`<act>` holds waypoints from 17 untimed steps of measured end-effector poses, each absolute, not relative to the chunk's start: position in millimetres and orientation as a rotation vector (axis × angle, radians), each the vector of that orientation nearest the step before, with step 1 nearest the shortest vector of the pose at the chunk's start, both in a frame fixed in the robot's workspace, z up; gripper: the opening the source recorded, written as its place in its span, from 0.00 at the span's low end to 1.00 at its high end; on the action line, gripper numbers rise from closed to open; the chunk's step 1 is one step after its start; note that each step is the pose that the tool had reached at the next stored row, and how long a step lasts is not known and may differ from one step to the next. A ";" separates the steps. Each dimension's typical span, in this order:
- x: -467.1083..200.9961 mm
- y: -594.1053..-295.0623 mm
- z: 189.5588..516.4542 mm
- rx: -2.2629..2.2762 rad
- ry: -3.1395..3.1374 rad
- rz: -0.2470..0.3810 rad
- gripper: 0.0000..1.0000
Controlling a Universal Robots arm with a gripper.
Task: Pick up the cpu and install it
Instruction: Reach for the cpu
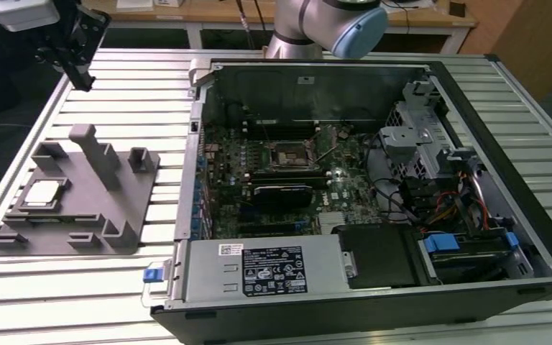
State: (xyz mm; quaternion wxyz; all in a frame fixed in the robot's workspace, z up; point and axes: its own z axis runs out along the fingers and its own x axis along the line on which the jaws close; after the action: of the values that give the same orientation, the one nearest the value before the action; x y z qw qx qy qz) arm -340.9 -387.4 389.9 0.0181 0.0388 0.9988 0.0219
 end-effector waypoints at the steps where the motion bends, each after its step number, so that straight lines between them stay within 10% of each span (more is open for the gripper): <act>1: -343.6 -387.4 389.3 0.121 3.102 0.068 0.11; 17: -378.5 -387.5 375.0 0.121 3.102 0.068 0.11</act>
State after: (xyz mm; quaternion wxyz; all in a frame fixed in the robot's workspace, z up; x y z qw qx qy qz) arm -378.5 -387.5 375.0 0.0182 0.0389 0.9988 0.0219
